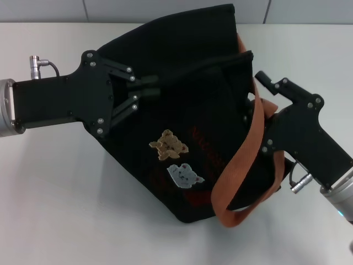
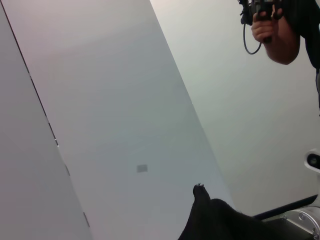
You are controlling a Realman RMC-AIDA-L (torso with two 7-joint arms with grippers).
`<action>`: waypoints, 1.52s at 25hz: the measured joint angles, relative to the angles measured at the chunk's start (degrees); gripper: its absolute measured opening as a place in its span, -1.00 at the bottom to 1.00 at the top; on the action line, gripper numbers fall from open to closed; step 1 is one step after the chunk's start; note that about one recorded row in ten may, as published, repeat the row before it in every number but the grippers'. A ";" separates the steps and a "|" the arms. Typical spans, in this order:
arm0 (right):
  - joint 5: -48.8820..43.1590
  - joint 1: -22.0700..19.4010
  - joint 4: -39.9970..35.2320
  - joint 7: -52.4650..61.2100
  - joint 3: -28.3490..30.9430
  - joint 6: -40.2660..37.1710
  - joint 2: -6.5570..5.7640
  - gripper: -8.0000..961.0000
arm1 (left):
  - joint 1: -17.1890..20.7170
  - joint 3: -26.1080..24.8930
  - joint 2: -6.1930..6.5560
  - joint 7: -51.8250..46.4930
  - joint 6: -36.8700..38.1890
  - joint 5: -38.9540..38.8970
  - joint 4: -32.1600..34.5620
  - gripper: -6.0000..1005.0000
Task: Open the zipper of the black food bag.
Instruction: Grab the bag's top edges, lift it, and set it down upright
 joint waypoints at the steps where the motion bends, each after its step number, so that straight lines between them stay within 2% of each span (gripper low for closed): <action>1: -0.73 0.16 -1.38 2.74 0.00 -0.05 0.06 -0.18 | 0.01 0.00 0.00 -0.03 -0.01 -0.03 0.00 -0.85; 3: -1.96 0.62 -4.10 7.52 -0.03 -0.14 0.15 -0.18 | -0.01 -0.03 0.00 -0.06 -0.47 -0.03 0.00 -0.85; 11: -3.43 1.61 -4.49 9.25 -0.11 -0.70 0.23 -0.18 | -0.12 0.37 -0.15 -0.07 -1.32 0.14 0.00 -0.85; 18: -3.44 3.58 -5.67 15.95 0.16 -0.98 0.17 -0.18 | 0.01 0.41 -0.18 -0.01 -1.20 0.10 -0.06 -0.85; 28: -3.12 4.40 -6.79 17.28 0.54 1.97 0.44 -0.18 | 0.25 0.41 -0.18 0.27 -0.85 -0.11 -0.24 -0.85; 35: -3.25 4.41 -6.81 17.32 0.37 0.83 0.42 -0.18 | 0.02 0.41 -0.18 0.45 -0.87 0.07 -0.80 -0.85; 38: -4.76 4.78 -7.61 21.27 -0.07 -0.87 0.17 -0.18 | 0.00 0.41 -0.14 0.46 -0.87 0.09 -0.80 -0.85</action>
